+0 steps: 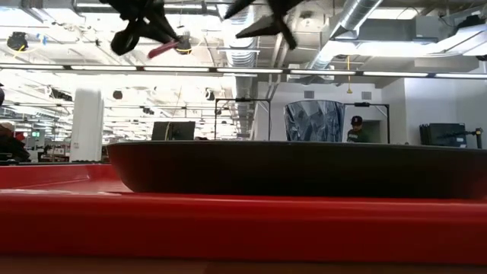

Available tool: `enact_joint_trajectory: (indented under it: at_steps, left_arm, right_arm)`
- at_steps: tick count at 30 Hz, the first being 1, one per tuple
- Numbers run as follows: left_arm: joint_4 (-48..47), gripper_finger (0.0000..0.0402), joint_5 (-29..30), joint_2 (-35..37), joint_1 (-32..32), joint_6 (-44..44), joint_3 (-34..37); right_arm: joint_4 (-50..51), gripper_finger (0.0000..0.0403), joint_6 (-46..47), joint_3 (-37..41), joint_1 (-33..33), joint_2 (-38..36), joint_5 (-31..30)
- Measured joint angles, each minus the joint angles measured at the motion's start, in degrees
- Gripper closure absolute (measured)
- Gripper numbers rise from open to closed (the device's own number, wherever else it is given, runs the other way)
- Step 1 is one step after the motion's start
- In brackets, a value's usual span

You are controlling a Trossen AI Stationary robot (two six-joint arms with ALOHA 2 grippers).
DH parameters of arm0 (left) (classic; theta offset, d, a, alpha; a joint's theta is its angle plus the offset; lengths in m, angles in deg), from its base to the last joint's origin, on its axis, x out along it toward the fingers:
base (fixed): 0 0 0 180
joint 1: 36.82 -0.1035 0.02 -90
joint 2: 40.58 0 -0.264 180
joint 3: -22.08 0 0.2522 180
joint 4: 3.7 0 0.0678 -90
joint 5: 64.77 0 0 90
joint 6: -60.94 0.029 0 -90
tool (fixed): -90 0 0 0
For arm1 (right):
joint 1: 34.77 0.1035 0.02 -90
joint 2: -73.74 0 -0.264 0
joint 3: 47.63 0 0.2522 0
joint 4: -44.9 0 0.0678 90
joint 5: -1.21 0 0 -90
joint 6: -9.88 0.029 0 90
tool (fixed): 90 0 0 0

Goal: Pick and place plate/cup/fork/spoon on tray
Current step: Put the pink fork into the red serving tray

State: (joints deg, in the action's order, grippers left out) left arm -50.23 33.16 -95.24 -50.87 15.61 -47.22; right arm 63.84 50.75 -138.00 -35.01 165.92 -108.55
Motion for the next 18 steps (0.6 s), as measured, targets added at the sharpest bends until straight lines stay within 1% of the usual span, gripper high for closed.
enact_joint_trajectory:
  at_steps: [3, 6, 8, 12, 13, 15, 18]
  left_arm:
    - [-0.5, 0.0382, 0.1, 0.3, 0.0, 0.0, -0.3]
    - [-1.3, 0.0375, 0.0, 0.0, 0.0, -0.2, -0.3]
    - [-0.7, 0.0373, 0.0, -0.4, 0.2, 0.0, -0.3]
    - [0.1, 0.0374, -0.1, -1.0, 0.6, 0.8, -0.3]
    - [0.7, 0.0375, -0.2, -1.1, 0.6, 1.0, -0.3]
    - [0.3, 0.0374, -0.1, -1.2, 0.6, 1.1, -0.3]
    - [0.5, 0.0371, -0.3, -1.2, 0.6, 1.1, -0.3]
  right_arm:
    - [-6.7, 0.0185, -3.4, -2.3, -1.3, 4.2, -0.1]
    - [-10.9, 0.0188, -4.7, -6.0, -3.0, 7.2, 0.5]
    - [-10.7, 0.0192, -6.1, -9.1, -4.1, 9.8, 1.6]
    - [-8.3, 0.0198, -6.9, -15.9, -5.9, 15.6, 7.3]
    - [-6.1, 0.0199, -6.9, -17.3, -6.2, 16.5, 8.3]
    - [-4.7, 0.0201, -6.9, -19.9, -6.6, 18.4, 9.5]
    - [-3.5, 0.0202, -7.0, -21.5, -6.7, 19.5, 9.5]
